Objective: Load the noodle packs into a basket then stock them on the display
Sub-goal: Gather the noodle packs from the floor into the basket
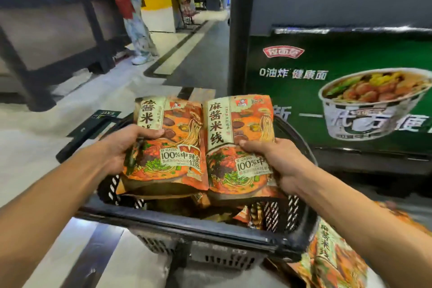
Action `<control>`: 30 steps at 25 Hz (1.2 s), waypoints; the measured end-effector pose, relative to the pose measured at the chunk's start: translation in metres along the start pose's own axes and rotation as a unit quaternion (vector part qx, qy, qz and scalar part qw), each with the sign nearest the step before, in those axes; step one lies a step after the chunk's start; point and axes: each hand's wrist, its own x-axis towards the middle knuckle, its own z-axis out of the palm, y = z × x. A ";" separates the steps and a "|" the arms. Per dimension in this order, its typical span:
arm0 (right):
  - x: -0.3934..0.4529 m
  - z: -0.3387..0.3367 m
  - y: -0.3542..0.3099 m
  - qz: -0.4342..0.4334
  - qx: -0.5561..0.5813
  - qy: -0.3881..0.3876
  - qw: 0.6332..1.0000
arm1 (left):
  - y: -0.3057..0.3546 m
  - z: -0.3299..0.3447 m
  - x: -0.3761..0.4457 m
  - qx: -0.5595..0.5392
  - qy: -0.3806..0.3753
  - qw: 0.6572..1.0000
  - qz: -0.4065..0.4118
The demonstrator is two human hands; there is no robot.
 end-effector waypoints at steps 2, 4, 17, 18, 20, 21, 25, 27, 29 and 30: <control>0.013 0.015 0.020 0.056 -0.034 0.006 0.998 | -0.012 -0.009 0.017 0.056 0.021 0.996 -0.059; 0.026 0.022 0.040 0.101 -0.058 0.022 0.993 | -0.021 -0.006 0.034 0.119 0.025 0.988 -0.099; 0.097 0.021 0.077 0.220 -0.203 0.005 0.954 | -0.047 0.007 0.117 0.324 0.028 0.932 -0.160; 0.103 0.019 0.082 0.220 -0.223 0.013 0.950 | -0.052 0.009 0.121 0.341 0.028 0.927 -0.151; 0.111 0.015 0.088 0.224 -0.256 0.022 0.940 | -0.065 0.010 0.131 0.435 0.042 0.892 -0.115; 0.116 0.014 0.091 0.222 -0.276 0.023 0.935 | -0.070 0.010 0.134 0.505 0.046 0.857 -0.093; 0.118 0.012 0.090 0.195 -0.386 0.026 0.901 | -0.072 0.011 0.138 0.625 0.026 0.779 -0.051; 0.111 0.016 0.079 0.146 -0.442 0.028 0.885 | -0.066 0.008 0.139 0.647 0.024 0.761 -0.021; 0.109 0.017 0.068 0.103 -0.505 0.017 0.857 | -0.058 0.006 0.137 0.682 0.031 0.729 0.042; 0.107 0.016 0.063 0.071 -0.542 0.019 0.837 | -0.053 0.008 0.134 0.707 0.041 0.703 0.072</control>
